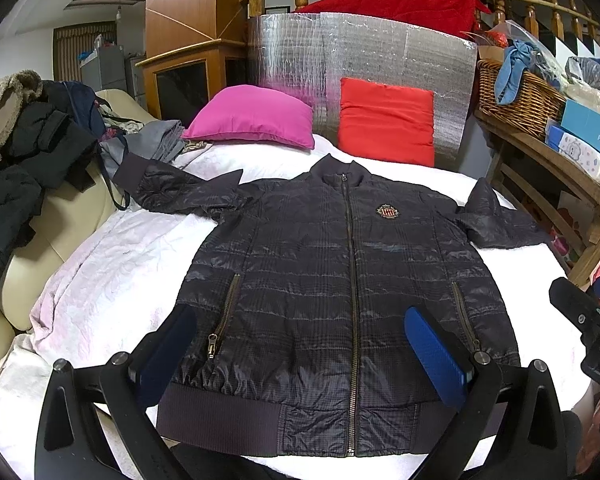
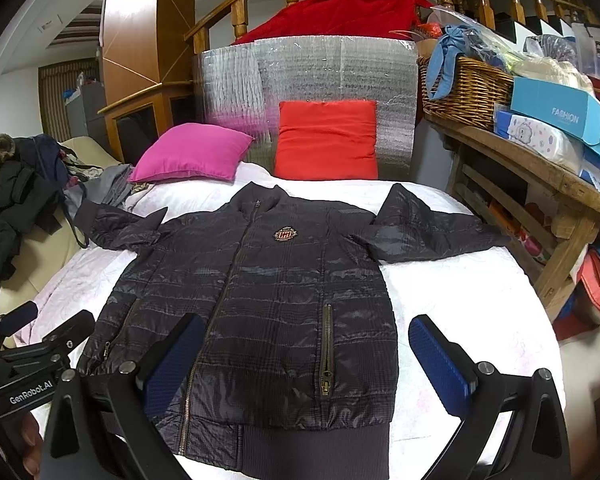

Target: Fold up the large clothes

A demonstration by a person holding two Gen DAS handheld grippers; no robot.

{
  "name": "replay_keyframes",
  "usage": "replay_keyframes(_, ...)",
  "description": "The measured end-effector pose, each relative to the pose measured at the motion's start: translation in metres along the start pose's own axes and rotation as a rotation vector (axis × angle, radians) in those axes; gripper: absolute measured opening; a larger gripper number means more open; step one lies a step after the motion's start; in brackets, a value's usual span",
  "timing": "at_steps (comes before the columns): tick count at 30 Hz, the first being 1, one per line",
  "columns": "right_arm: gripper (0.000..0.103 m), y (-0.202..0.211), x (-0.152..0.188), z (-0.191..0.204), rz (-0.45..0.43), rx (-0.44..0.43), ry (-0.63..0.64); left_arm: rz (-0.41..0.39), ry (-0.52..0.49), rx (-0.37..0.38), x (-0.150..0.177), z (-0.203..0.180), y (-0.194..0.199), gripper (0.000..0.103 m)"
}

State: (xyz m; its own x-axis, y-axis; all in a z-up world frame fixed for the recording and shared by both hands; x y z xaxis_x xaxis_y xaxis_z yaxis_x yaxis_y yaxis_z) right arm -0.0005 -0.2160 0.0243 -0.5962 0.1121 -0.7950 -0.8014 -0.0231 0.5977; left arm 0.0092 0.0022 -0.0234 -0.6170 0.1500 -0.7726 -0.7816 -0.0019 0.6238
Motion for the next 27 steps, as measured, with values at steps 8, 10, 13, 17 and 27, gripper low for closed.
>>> replay_keyframes(8, 0.103, -0.043, 0.009, -0.069, 0.073, -0.249, -0.263, 0.136, 0.084, 0.047, 0.017, 0.015, -0.052, 0.103)
replay_keyframes(10, 0.103, -0.063, 0.011, -0.104, 0.110, -0.318, -0.408, 0.185, 0.093, 0.041, 0.024, 0.016, -0.071, 0.103)
replay_keyframes(13, 0.103, -0.103, 0.011, -0.170, 0.163, -0.432, -0.721, 0.241, 0.076, 0.026, 0.029, 0.012, -0.097, 0.103)
replay_keyframes(17, 0.102, -0.150, -0.004, -0.253, 0.131, -0.469, -1.022, 0.294, 0.033, -0.006, 0.027, 0.006, -0.130, 0.103)
replay_keyframes(27, 0.079, -0.279, -0.066, -0.375, 0.105, -0.326, -1.251, 0.336, -0.031, -0.045, 0.003, -0.011, -0.209, 0.103)
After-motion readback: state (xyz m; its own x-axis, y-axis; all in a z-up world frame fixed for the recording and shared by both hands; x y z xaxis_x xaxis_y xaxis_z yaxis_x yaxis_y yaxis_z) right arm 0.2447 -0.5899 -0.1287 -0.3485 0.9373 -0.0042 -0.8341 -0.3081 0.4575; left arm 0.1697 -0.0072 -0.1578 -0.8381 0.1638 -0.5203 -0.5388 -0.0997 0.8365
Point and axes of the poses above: each gripper's, at about its wrist camera, not at the fingertips, and y roughly against the way its jaws point, z to its left, x to its underside, the point moved 1 cm from there along -y, roughly the way its jaws point, and after that the axes turned 10 degrees about -y, right-handed, at the moved point
